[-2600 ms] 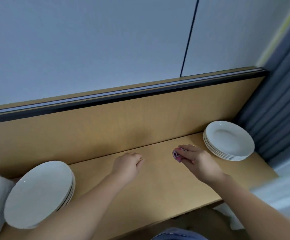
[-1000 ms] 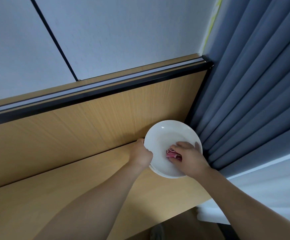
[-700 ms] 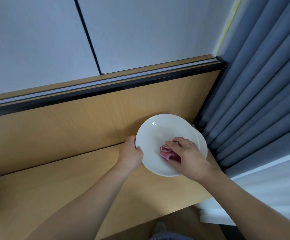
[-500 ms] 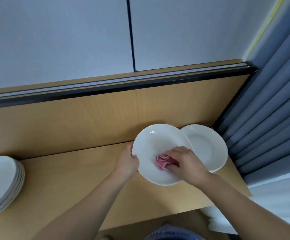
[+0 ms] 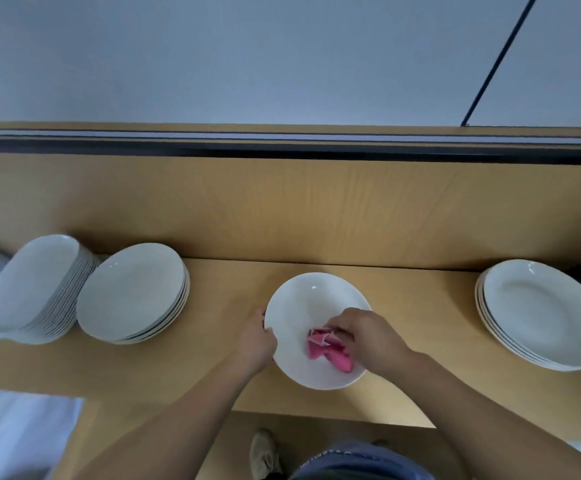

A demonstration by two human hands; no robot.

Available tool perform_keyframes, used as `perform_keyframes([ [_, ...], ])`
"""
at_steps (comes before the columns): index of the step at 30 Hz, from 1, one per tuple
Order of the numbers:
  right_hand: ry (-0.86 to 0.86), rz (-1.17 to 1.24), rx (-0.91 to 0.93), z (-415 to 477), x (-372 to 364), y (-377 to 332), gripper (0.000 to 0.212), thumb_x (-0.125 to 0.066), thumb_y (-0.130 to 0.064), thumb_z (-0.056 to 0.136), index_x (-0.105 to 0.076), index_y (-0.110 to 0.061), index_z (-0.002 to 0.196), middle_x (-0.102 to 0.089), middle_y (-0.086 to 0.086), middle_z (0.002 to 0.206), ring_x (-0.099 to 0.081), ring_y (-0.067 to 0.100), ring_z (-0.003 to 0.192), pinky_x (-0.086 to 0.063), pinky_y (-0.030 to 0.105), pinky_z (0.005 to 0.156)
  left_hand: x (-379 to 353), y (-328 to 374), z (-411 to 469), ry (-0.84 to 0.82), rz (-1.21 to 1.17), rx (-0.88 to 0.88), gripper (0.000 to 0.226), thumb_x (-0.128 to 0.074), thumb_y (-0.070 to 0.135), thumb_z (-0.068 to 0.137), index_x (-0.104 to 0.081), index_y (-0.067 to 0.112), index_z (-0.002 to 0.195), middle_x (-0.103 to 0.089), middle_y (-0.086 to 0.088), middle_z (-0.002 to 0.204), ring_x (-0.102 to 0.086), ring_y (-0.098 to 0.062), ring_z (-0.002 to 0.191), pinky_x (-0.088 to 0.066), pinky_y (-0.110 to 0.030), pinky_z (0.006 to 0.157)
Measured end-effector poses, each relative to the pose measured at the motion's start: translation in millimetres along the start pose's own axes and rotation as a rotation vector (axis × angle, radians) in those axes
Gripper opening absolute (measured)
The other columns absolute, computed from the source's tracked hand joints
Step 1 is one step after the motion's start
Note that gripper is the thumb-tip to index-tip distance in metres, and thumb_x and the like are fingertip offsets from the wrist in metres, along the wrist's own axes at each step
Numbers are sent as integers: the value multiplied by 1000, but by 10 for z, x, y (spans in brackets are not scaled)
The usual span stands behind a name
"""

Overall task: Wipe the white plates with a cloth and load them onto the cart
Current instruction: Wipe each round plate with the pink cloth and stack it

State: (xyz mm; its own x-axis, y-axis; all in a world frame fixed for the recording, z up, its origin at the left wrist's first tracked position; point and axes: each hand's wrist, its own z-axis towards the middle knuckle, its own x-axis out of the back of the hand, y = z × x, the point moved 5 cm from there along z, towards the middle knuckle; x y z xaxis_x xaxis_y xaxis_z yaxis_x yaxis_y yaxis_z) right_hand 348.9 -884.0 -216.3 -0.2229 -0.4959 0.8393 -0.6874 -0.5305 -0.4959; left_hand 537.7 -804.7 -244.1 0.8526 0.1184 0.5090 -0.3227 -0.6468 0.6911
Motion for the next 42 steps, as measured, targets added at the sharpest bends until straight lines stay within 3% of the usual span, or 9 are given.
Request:
perform_keyframes([
  [8, -92, -70, -22, 299, -356, -331, 23, -47, -22, 96, -63, -19, 112, -62, 0, 103, -59, 21, 97, -47, 32, 77, 309, -383, 127, -14, 40, 51, 30, -46, 13, 81, -51, 18, 110, -61, 2, 95, -61, -19, 85, -57, -44, 75],
  [13, -125, -178, -53, 281, -473, -344, 45, -49, -33, 96, -44, -29, 141, -58, -5, 125, -54, 19, 113, -46, 30, 84, 323, -466, 192, -26, 81, 59, 28, -46, 13, 82, -50, 18, 109, -60, 1, 94, -60, -20, 84, -56, -45, 76],
  [19, 85, -271, -196, 567, -351, -246, 44, -49, -9, 91, -50, -20, 133, -55, 3, 120, -58, 26, 101, -46, 31, 73, 297, -476, 221, -65, 185, 6, 37, -47, 13, 89, -48, 14, 126, -60, -2, 109, -57, -21, 96, -49, -32, 79],
  [23, 72, -188, -182, 474, -411, -315, 34, -42, -19, 97, -58, -20, 127, -59, 3, 117, -61, 28, 97, -48, 33, 74, 299, -396, 233, -102, 348, -109, 46, -51, 19, 91, -41, 16, 136, -54, -4, 128, -54, -22, 109, -44, -29, 88],
  [25, -12, -205, -141, 322, -562, -379, 43, -38, -28, 101, -45, -22, 142, -51, 2, 136, -54, 26, 118, -46, 34, 90, 305, -366, 210, -129, 455, -171, 54, -49, 21, 94, -31, 16, 145, -43, -4, 140, -49, -22, 120, -40, -29, 94],
  [27, -147, -292, -149, 216, -786, -418, 55, -32, -36, 103, -21, -14, 153, -28, 10, 155, -29, 28, 141, -28, 37, 114, 315, -381, 208, -159, 596, -245, 63, -46, 24, 98, -16, 15, 153, -23, -2, 157, -35, -21, 137, -33, -30, 107],
  [31, -230, -356, -257, 293, -1088, -427, 71, -29, -40, 104, 11, -6, 152, 10, 17, 161, 8, 36, 148, 3, 47, 119, 357, -447, 286, -203, 656, -296, 66, -47, 29, 99, -12, 17, 155, -10, 3, 162, -22, -16, 146, -24, -29, 114],
  [38, -114, -238, -221, 766, -1078, -497, 67, -29, -33, 103, 8, -6, 153, 9, 14, 161, 9, 33, 148, 6, 45, 120, 438, -549, 345, -239, 653, -395, 71, -48, 41, 98, -10, 23, 155, -11, 7, 162, -15, -11, 147, -16, -28, 117],
  [42, -146, -260, -145, 820, -1142, -551, 68, -29, -34, 102, 7, -10, 154, 10, 10, 162, 11, 31, 148, 5, 46, 120, 566, -672, 360, -341, 721, -446, 99, -64, 56, 84, 0, 29, 155, -10, 6, 162, -13, -14, 147, -18, -34, 119],
])
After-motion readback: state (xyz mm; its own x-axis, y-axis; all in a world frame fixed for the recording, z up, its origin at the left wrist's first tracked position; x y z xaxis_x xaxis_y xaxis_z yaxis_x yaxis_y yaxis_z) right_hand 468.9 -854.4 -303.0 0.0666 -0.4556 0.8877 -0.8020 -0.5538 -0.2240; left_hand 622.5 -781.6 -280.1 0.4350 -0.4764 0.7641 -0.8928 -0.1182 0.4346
